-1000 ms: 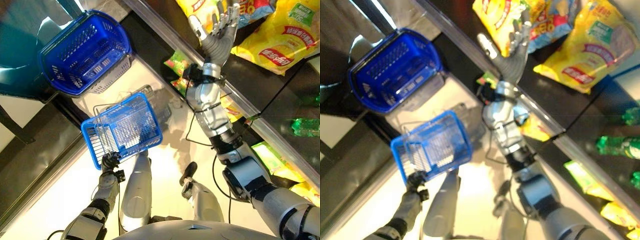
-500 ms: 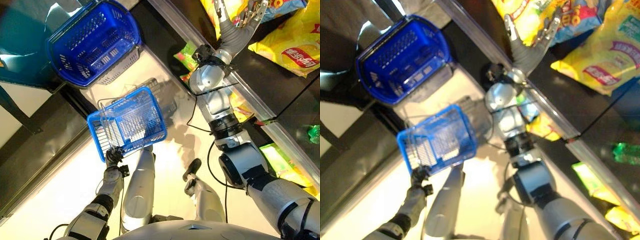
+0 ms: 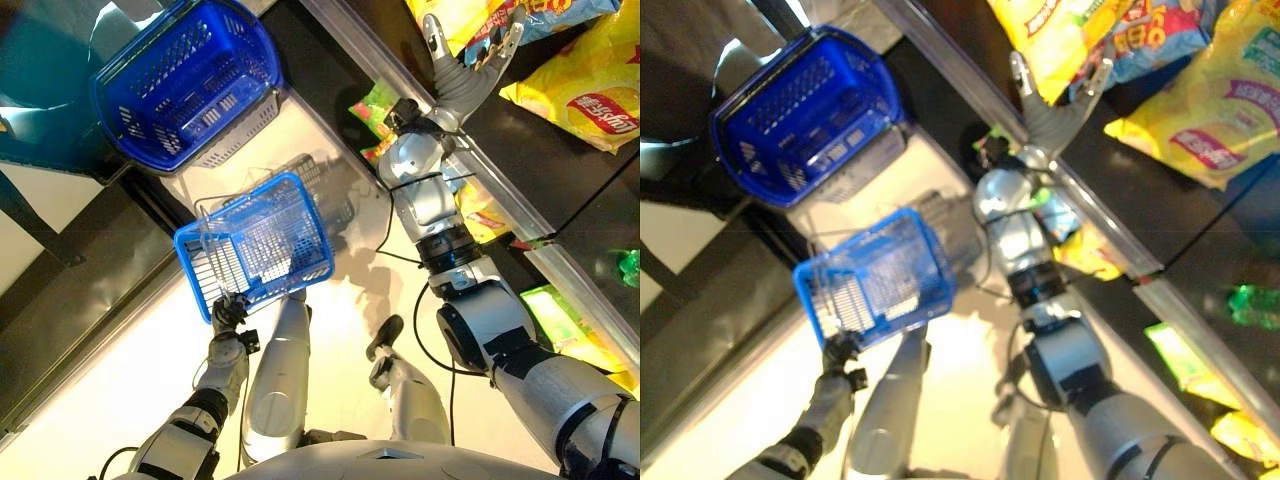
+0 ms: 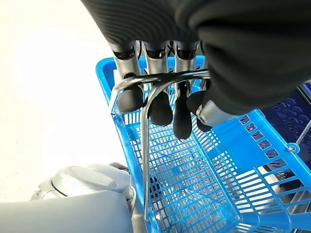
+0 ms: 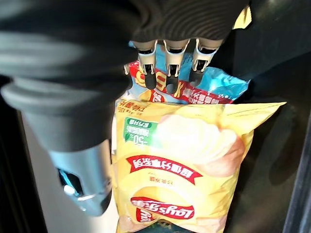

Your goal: Pick up the snacks into the basket

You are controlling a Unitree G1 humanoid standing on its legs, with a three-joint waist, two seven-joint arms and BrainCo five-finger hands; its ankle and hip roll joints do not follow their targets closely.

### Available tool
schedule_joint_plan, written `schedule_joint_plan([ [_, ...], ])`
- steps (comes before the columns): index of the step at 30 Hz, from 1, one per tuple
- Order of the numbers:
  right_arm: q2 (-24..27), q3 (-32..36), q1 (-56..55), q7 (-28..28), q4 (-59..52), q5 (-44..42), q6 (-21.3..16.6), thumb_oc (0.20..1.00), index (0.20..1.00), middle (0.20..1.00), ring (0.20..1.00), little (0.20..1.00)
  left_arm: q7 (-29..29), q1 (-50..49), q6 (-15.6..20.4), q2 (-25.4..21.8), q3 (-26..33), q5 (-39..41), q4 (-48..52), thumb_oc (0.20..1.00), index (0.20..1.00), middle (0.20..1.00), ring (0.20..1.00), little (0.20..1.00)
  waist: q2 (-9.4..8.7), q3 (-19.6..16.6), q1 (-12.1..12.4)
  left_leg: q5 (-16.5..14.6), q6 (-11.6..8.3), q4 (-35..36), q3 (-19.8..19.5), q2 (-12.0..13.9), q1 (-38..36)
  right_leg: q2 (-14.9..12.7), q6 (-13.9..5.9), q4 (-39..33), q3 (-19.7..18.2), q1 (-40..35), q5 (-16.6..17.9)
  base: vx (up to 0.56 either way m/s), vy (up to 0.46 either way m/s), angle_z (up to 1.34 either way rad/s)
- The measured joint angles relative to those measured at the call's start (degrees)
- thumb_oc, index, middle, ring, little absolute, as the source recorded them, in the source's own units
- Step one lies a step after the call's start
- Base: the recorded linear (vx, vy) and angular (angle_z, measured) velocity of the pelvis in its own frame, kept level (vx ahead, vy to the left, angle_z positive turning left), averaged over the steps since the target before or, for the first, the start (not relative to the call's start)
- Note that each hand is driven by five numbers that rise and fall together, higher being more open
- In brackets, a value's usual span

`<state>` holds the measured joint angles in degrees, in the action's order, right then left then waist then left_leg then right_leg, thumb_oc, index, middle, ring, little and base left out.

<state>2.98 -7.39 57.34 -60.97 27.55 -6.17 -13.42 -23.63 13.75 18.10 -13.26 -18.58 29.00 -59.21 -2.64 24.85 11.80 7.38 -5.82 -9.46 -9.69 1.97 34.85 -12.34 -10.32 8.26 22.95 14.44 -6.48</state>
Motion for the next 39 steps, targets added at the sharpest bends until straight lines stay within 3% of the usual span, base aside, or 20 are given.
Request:
schedule_joint_plan([
  [11, 0.6, 1.8, 4.5, -2.1, 6.7, -0.2, 1.6, 1.0, 1.0, 1.0, 1.0, 1.0, -0.1, 0.1, 0.1, -0.1, -0.5, 0.0, 0.1, 0.2, 0.2, 0.2, 0.2, 0.2, -0.03, 0.0, 0.0, 0.1, 0.16, 0.0, 0.0, -0.1, 1.6, -0.1, -0.06, 0.0, -0.3, 1.6, 0.1, 0.0, 0.0, 0.0],
  [24, 1.4, 2.2, 13.0, 0.6, 16.4, -9.9, -1.6, 1.0, 1.0, 1.0, 1.0, 1.0, 0.0, 0.2, 0.1, -0.2, -0.5, 0.0, -0.5, 0.2, 0.2, 0.2, 0.2, 0.2, -0.13, 0.1, 0.1, 0.1, 0.16, 0.0, 0.0, -0.1, 2.1, 0.0, -0.12, -0.3, -0.2, 2.0, 0.1, 0.01, 0.0, 0.0],
  [39, 7.5, 0.7, 23.1, 4.5, 32.6, -19.3, -3.6, 1.0, 1.0, 1.0, 1.0, 1.0, 1.3, 0.4, 0.2, -0.6, -0.6, 1.8, -0.9, 0.2, 0.2, 0.2, 0.2, 0.2, -0.34, 0.2, 0.3, 0.1, 0.18, 0.0, -0.2, -0.2, 3.3, 0.1, -0.16, -0.5, -0.2, 2.9, 0.2, 0.0, 0.0, 0.0],
])
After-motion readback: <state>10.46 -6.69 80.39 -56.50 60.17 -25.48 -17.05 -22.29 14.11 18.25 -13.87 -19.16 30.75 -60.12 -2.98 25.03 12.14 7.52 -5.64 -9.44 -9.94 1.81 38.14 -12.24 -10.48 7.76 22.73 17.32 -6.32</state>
